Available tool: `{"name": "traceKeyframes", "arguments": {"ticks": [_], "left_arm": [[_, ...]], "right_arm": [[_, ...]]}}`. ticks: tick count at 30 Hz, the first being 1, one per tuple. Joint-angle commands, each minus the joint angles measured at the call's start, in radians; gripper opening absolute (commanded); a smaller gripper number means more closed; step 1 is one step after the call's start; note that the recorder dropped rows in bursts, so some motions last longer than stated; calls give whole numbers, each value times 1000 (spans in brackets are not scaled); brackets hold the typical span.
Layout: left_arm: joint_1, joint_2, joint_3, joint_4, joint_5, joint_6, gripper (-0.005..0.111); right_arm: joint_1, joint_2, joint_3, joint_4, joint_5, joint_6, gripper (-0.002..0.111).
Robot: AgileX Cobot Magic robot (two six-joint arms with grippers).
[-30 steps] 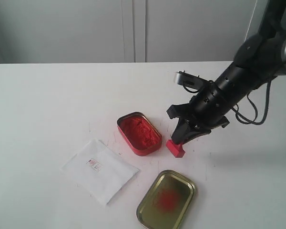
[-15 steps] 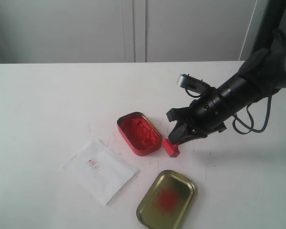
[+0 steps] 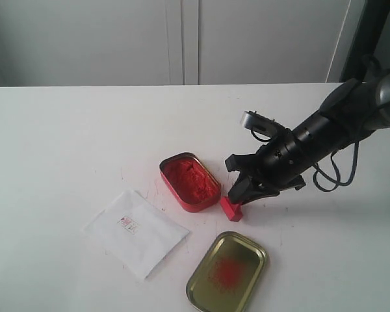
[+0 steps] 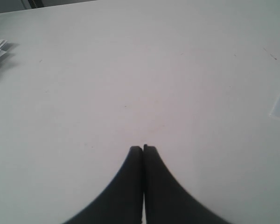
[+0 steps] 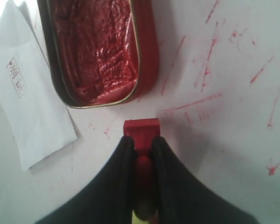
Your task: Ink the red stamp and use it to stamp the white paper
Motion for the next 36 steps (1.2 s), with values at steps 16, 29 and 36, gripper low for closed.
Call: {"name": "traceKeyframes", "arguments": {"ticks": [16,29,36], "left_arm": [[-3,0,3,-4,2,-4,0],[-3,0,3,-4,2,-4,0],[-3,0,3,-4,2,-4,0]], "right_arm": [[-5,-39,4,-201,-174,128,40],[-5,-119,4,-214,-160,137,0],[-5,-162,4,-220,-139,170,0]]}}
